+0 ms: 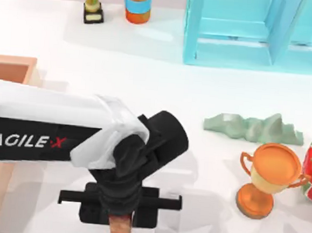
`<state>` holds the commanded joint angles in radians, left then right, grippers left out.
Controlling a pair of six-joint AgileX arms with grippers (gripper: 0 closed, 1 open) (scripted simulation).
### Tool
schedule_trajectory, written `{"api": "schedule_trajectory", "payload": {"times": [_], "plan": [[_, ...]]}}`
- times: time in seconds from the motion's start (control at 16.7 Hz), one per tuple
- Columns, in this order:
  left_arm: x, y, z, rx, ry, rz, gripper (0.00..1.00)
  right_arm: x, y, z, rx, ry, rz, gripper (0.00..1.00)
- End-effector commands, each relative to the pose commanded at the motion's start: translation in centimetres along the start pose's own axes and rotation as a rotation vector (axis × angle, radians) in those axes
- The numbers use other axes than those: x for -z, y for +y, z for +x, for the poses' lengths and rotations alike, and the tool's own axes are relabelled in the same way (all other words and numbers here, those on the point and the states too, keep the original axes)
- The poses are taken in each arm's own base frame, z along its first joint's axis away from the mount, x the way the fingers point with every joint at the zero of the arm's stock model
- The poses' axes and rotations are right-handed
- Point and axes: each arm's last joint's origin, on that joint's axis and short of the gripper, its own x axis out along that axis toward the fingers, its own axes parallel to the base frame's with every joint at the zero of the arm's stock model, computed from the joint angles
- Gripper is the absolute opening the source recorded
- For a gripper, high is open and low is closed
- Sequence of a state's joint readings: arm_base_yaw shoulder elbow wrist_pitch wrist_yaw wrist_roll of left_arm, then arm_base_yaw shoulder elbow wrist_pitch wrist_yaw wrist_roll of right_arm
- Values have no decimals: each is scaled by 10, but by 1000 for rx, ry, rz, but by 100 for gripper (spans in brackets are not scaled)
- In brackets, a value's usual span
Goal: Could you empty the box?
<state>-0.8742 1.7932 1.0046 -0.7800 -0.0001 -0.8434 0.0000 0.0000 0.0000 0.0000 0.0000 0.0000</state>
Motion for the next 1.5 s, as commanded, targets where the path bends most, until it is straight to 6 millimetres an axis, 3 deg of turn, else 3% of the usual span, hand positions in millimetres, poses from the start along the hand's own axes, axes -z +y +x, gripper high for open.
{"api": "schedule_trajectory", "payload": {"times": [0.54,1.14,1.5], "plan": [[0,0,0,0,0,0,98,0,0,0,0,0,0,100],[0,0,-1,1,0,0,100,0,0,0,0,0,0,100],[-2,-3,-38,-2,1,0,100,0,0,0,0,0,0,100]]}}
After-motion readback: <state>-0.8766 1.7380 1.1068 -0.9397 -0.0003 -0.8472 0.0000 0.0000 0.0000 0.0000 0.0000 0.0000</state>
